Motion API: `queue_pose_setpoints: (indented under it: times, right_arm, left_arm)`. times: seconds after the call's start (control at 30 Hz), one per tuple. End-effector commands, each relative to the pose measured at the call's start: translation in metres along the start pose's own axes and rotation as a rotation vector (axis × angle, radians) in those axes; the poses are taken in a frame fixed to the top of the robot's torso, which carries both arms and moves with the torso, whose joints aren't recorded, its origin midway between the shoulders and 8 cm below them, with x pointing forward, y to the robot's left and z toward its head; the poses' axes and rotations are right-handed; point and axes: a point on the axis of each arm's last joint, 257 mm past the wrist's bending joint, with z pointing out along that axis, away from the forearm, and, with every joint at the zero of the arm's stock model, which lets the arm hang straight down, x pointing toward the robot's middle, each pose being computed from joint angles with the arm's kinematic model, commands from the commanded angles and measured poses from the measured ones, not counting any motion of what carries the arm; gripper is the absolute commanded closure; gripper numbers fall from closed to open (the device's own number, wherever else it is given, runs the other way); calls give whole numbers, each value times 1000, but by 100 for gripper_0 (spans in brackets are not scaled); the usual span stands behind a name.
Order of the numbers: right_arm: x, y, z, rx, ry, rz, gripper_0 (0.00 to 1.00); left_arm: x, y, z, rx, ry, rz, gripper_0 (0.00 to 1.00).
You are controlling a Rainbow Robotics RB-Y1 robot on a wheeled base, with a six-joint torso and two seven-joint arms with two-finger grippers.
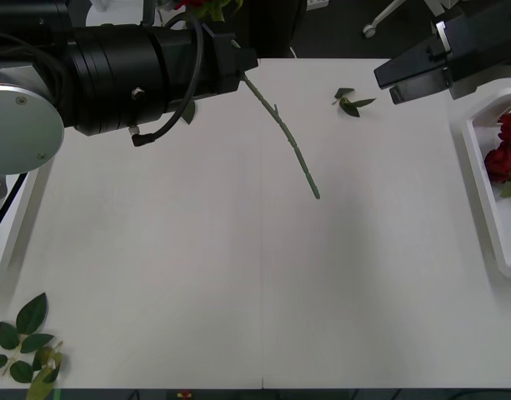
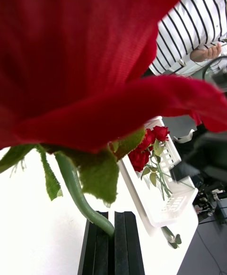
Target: Place the red flowers into the right box and the blue flowers into the left box. If a person shows an open palm, hand one flower to the person first, then continue sorting.
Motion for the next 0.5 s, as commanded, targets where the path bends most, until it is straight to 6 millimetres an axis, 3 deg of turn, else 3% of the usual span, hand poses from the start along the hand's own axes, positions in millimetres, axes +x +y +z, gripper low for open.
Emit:
queue_pose_setpoints:
  times: [0.03, 0.27, 0.5]
  right_arm:
    - [25, 21, -11, -18, 22, -39, 8]
    - [60, 30, -1, -30, 40, -88, 8]
    - [70, 28, 18, -20, 25, -113, 8]
  left_arm:
    - [-22, -29, -3, 50, -53, 64, 100]
    - [-22, -29, -3, 50, -53, 64, 100]
    - [-22, -29, -3, 50, -53, 64, 100]
